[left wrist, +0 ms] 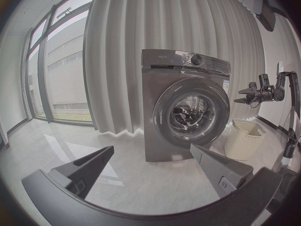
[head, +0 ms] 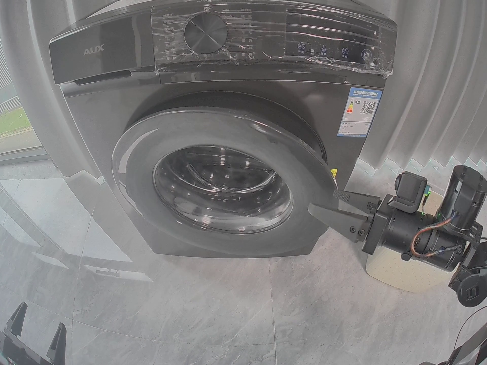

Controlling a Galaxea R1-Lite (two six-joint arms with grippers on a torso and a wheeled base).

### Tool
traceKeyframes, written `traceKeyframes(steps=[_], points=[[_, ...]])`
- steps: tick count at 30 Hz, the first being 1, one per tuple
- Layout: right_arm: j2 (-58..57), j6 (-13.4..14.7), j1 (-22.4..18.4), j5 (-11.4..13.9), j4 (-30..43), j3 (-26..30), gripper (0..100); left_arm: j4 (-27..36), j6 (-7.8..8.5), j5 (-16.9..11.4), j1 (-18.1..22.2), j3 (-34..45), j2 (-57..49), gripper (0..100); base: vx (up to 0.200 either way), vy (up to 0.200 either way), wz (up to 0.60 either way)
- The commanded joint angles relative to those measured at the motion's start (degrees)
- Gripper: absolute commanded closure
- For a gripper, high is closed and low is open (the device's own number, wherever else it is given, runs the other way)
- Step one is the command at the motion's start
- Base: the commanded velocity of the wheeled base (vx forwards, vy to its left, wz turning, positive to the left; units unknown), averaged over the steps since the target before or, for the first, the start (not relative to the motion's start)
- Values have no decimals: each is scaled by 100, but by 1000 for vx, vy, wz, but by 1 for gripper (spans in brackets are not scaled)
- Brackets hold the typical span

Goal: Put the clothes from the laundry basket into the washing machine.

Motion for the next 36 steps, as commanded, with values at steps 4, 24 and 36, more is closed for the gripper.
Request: traceKeyframes(steps=[4,24,36], points=[[717,-12,6,-315,-690,-144,0,-2,0,-2,2,101,-90,0,0,0,0],[954,-30,-47,-790,-1165,-645,0,-2,0,-2,2,101,-90,0,0,0,0],[1157,-117,146,-808,-1173,-416,0,-2,0,-2,2,101,-90,0,33,0,0]])
